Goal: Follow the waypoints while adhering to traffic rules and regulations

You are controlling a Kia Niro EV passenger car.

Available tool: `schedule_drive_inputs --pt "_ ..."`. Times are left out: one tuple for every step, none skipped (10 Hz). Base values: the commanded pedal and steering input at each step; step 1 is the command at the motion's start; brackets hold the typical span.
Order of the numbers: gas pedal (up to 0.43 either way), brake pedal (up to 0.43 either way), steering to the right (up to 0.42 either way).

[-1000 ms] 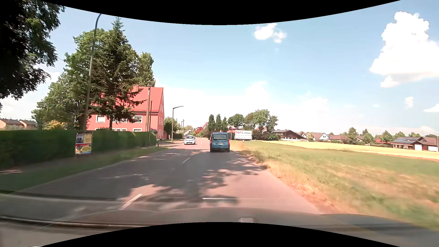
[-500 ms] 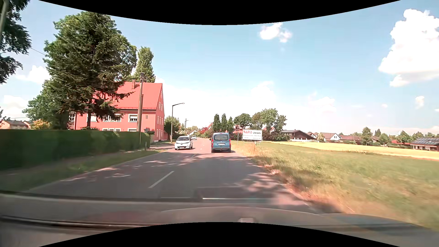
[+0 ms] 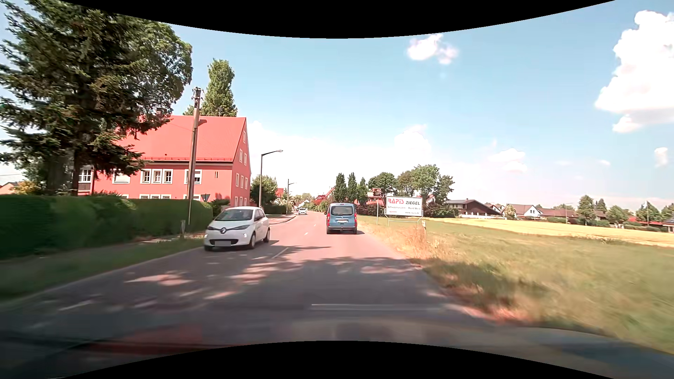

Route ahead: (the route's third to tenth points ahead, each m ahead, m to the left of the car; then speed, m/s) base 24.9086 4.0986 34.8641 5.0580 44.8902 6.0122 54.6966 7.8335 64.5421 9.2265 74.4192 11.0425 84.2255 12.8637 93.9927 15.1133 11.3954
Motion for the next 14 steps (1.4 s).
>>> schedule_drive_inputs --pt "0.189 0.000 -0.014" --pt "0.189 0.000 -0.014" --pt "0.177 0.000 -0.014" --pt "0.169 0.000 -0.014" --pt "0.157 0.000 -0.014" --pt "0.157 0.000 -0.014" --pt "0.150 0.000 -0.014" --pt "0.150 0.000 -0.014" --pt "0.138 0.000 -0.014" --pt "0.138 0.000 -0.014" --pt "0.138 0.000 -0.014" --pt "0.138 0.000 -0.014" --pt "0.138 0.000 -0.014" --pt "0.130 0.000 -0.014"
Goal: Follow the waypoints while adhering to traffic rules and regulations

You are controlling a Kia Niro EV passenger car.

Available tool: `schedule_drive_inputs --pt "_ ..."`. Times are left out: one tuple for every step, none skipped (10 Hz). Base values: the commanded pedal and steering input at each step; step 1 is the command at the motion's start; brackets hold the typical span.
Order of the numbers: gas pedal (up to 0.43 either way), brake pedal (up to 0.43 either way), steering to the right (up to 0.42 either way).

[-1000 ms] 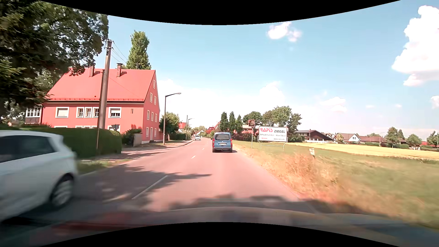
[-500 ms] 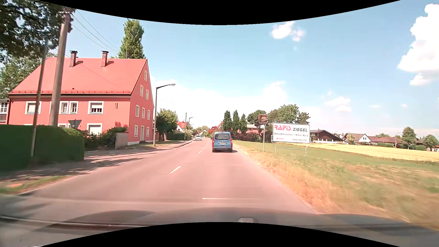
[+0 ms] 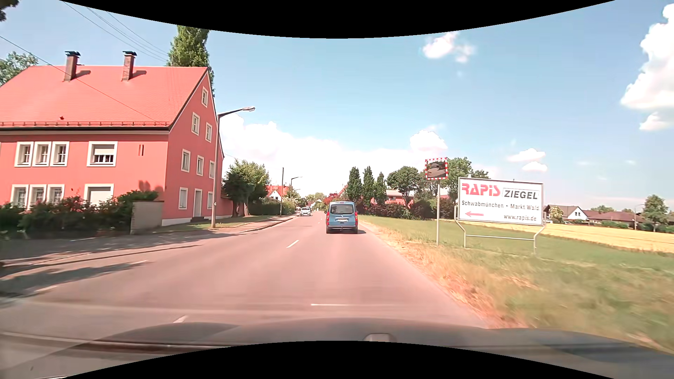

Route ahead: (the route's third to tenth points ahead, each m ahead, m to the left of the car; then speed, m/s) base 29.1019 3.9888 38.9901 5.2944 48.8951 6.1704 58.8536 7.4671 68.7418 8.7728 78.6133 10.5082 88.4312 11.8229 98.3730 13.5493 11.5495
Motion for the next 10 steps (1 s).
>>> schedule_drive_inputs --pt "0.130 0.000 -0.014" --pt "0.130 0.000 -0.014" --pt "0.118 0.000 -0.014" --pt "0.118 0.000 -0.014" --pt "0.110 0.000 -0.014" --pt "0.110 0.000 -0.014" --pt "0.110 0.000 -0.013" --pt "0.118 0.000 -0.013" --pt "0.130 0.000 -0.013" --pt "0.130 0.000 -0.011"
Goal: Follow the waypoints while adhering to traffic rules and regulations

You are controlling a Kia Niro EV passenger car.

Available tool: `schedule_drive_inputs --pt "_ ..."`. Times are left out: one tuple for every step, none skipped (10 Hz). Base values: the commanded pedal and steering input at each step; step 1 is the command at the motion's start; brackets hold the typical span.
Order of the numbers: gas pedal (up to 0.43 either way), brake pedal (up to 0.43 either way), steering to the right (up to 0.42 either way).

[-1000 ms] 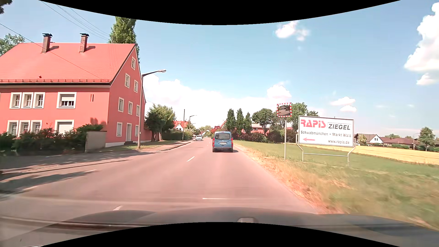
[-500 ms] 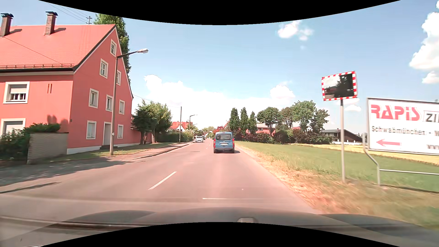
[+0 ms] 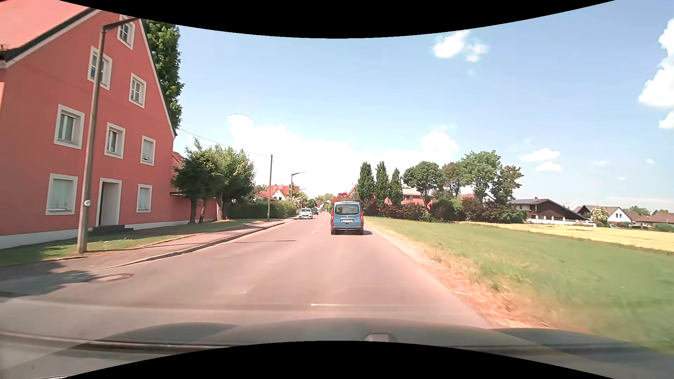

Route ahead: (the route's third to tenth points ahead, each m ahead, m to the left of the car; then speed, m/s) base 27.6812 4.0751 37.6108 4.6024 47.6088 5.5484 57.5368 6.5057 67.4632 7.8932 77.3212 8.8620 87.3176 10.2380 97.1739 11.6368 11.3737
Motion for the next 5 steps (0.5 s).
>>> schedule_drive_inputs --pt "0.130 0.000 -0.010" --pt "0.130 0.000 -0.008" --pt "0.130 0.000 -0.005" --pt "0.118 0.000 -0.005" --pt "0.118 0.000 -0.005"
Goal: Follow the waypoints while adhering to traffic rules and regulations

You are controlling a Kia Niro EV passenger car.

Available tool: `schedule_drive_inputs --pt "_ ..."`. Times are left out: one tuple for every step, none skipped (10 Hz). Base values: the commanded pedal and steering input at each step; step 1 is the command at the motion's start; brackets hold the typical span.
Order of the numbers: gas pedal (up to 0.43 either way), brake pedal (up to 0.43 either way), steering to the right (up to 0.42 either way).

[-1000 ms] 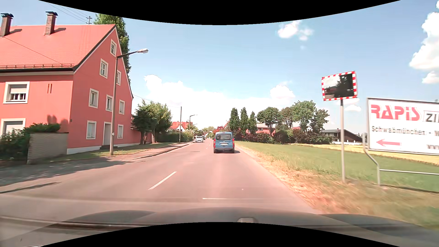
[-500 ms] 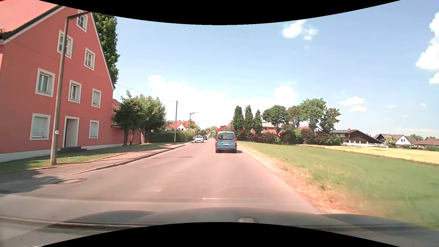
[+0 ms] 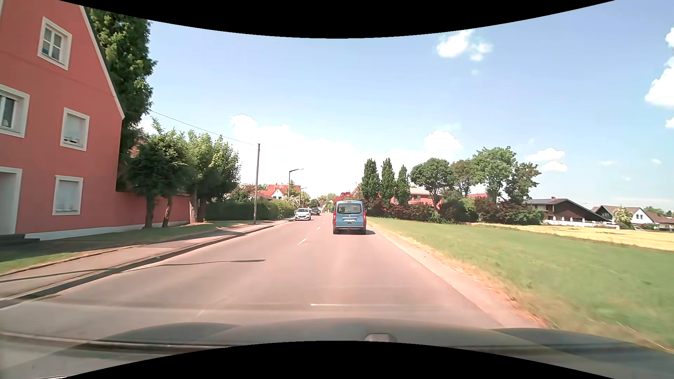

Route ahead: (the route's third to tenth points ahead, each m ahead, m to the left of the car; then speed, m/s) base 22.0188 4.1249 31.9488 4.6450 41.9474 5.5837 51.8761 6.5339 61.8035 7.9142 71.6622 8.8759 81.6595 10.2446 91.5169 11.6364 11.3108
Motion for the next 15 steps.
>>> schedule_drive_inputs --pt "0.118 0.000 -0.005" --pt "0.118 0.000 -0.005" --pt "0.118 0.000 -0.005" --pt "0.118 0.000 -0.005" --pt "0.110 0.000 -0.005" --pt "0.110 0.000 -0.005" --pt "0.087 0.000 -0.005" --pt "0.087 0.000 -0.005" --pt "0.087 0.000 -0.005" --pt "0.087 0.000 -0.005" --pt "0.087 0.000 -0.005" --pt "0.087 0.000 -0.005" --pt "0.087 0.000 -0.005" --pt "0.087 0.000 -0.005" --pt "0.098 0.000 -0.005"
